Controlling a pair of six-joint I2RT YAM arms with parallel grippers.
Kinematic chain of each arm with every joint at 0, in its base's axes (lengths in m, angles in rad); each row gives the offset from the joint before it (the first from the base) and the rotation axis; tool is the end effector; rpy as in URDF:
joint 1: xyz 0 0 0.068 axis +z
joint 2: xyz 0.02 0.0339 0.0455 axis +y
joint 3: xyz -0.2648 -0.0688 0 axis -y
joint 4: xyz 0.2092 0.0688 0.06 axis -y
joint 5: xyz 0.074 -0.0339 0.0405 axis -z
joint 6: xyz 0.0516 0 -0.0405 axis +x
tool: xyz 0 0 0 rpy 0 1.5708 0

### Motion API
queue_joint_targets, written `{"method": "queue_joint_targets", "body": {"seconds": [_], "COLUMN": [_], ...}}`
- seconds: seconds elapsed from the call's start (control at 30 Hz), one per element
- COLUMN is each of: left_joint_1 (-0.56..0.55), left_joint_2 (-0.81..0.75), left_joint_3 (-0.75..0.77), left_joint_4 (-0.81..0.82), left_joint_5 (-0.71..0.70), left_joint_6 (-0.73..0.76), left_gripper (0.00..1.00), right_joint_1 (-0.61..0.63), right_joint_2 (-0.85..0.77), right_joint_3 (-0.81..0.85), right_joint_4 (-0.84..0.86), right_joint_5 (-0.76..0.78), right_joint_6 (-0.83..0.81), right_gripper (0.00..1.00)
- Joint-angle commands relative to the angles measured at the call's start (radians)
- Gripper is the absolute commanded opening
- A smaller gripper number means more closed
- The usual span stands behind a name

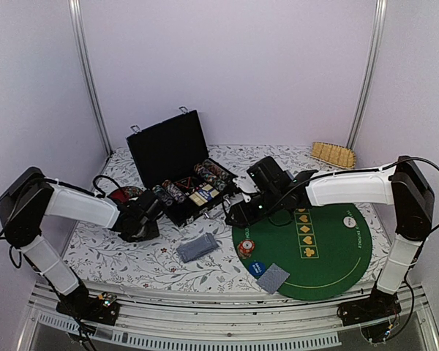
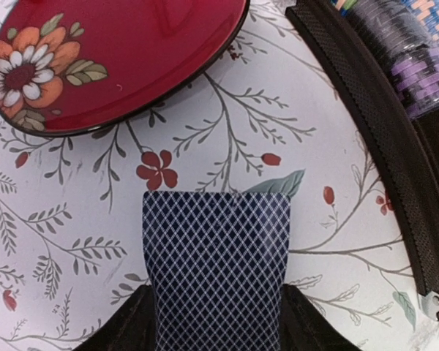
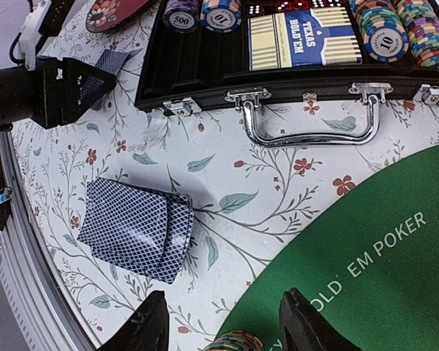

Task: Distribute texas hold em gaming equipment
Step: Pick up the poker card from the center of the board, then place the poker card in the face-down deck piles.

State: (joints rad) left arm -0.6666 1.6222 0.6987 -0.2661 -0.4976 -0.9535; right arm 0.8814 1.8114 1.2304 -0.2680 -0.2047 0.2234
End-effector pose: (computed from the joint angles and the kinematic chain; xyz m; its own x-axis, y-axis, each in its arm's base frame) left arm 0.2133 -0.1365 0.1365 -0.7515 -0.3205 -0.5766 -0.3612 0.9313 -0.0469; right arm 0.2293 0.2946 0.2125 -0.6519 -0.4498 -0.6105 -0.7143 0.6346 0.2952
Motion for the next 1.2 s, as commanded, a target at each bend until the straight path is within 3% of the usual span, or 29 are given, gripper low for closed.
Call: {"method": "queue_joint_targets", "body": {"seconds": [0.0,0.17,0.53,0.63,0.87,1.0,1.17], "left_joint_1": [0.010,0.009,0.004,-0.094,-0.278,-0.289,-0.300], "left_joint_2": [0.008,-0.075,-0.299,-0.397,-0.482,-0.420,-0.227], "left_joint_3": [-0.027,-0.040,-0.123,-0.127,-0.109,-0.064,0.047], "left_joint_4": [-0.035,-0.048,-0.011,0.087,0.217,0.228,0.146], "left_joint_5": [0.127,0.129,0.171,0.219,0.340,0.412,0.430], "left_joint_6": [-0.010,0.013,0.116,0.247,0.628,0.806,0.975], "left_gripper": [0.54,0.48,0.48,0.48,0.50,0.52,0.52], "right_joint_1": [0.004,0.004,-0.006,-0.058,-0.069,-0.069,-0.070], "right_joint_2": [-0.039,-0.043,-0.053,-0.078,-0.097,-0.095,-0.111], "right_joint_3": [-0.008,-0.004,0.007,0.005,0.014,0.011,-0.010], "right_joint_4": [0.009,0.009,0.018,0.063,0.031,0.019,0.026], "right_joint_5": [-0.010,-0.012,-0.067,-0.195,-0.159,-0.149,-0.141], "right_joint_6": [-0.006,-0.006,-0.006,0.036,0.025,0.020,0.021], "right_gripper": [0.54,0.54,0.54,0.54,0.53,0.53,0.53]}}
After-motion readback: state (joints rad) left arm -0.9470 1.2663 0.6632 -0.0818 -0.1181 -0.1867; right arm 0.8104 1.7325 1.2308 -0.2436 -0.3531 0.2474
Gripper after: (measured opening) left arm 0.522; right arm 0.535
